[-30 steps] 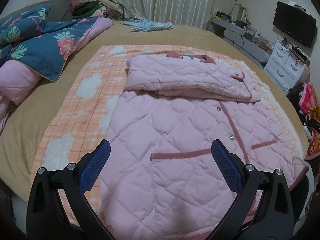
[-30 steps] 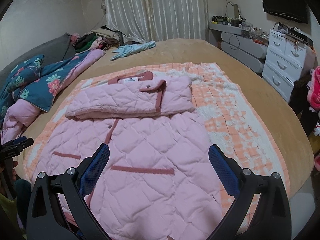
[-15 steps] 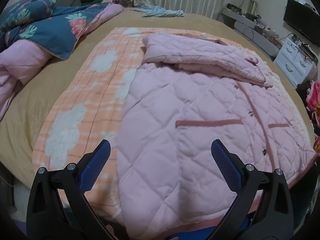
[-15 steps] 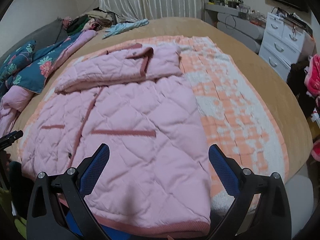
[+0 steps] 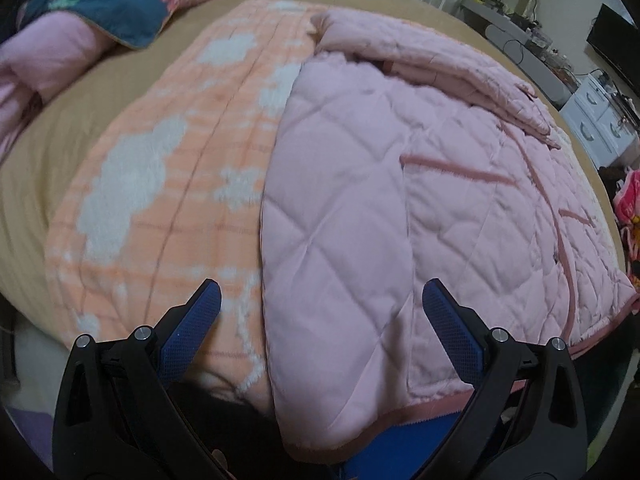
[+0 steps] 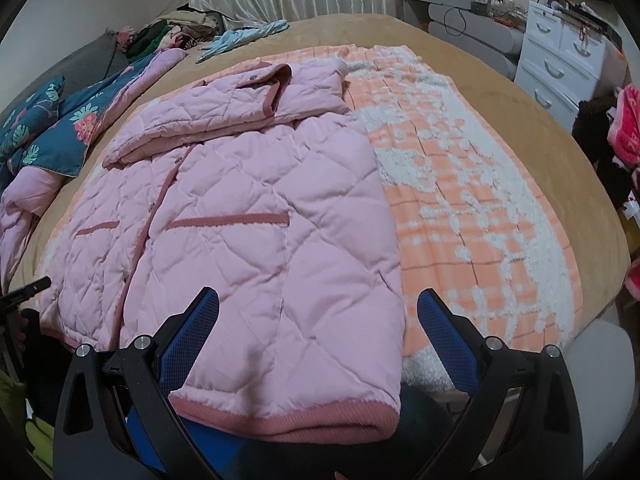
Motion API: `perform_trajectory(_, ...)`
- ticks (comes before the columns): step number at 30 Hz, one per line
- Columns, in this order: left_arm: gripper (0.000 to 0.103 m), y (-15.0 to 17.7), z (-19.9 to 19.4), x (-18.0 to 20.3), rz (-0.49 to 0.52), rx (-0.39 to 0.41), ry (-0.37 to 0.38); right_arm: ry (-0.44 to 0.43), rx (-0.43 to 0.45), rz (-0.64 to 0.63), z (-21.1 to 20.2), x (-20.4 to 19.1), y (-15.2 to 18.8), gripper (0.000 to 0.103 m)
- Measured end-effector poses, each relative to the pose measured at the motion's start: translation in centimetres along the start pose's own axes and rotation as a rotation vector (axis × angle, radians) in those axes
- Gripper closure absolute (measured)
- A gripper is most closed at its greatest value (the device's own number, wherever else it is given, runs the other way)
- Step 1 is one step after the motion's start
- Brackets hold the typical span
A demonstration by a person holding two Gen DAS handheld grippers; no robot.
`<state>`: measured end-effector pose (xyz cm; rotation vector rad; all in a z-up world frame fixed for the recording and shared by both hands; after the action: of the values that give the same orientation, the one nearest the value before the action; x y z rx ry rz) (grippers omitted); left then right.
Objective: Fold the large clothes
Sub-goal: 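Close both tools on the dark pink ribbed hem of the jacket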
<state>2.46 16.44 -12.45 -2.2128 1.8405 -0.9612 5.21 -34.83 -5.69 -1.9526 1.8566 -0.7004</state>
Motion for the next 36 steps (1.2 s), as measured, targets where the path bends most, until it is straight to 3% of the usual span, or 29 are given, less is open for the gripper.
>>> perform_trajectory(15, 0.008, 2.5, 3.0, 1.6, 0.028, -0.103, 0.017, -0.024, -0.119, -0.062, 0.9, 0.7, 3.2, 0.004)
perform_trajectory(21, 0.008, 3.0, 3.0, 1.4, 0.01, -0.103, 0.024, -0.032, -0.175, -0.09, 2.0, 0.1, 3.7, 0.006)
perform_trajectory(22, 0.008, 3.0, 2.9, 1.4, 0.01, -0.103, 0.024, -0.034, -0.184, -0.096, 2.2, 0.0, 3.8, 0.02)
perform_trajectory(24, 0.008, 3.1, 2.8, 1.4, 0.007, -0.104, 0.026, -0.049, -0.203, -0.12, 2.5, -0.5, 4.2, 0.033)
perform_trajectory(28, 0.008, 3.4, 2.6, 1.4, 0.01, -0.104, 0.027, -0.093, -0.127, -0.11, 1.2, -0.6, 3.4, 0.071)
perform_trajectory(31, 0.008, 3.4, 2.7, 1.5, 0.012, -0.104, 0.024, -0.165, -0.018, -0.078, -1.0, -0.4, 1.8, 0.079)
perform_trajectory(36, 0.009, 3.6, 2.5, 1.7, 0.015, -0.094, 0.05, -0.219, 0.133, -0.043, -4.1, -0.9, -1.4, 0.082)
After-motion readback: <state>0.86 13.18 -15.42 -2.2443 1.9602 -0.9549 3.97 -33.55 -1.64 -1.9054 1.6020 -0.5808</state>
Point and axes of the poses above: each gripper's, at about its wrist camera, not at the fingertips, and z roughly the way its jaws point, x to its right, y to its underside, the point moved 5 cm from there along z, roughly the way its jaws point, and after that the axes turned 14 degrees about y, right-handed, at the moved point
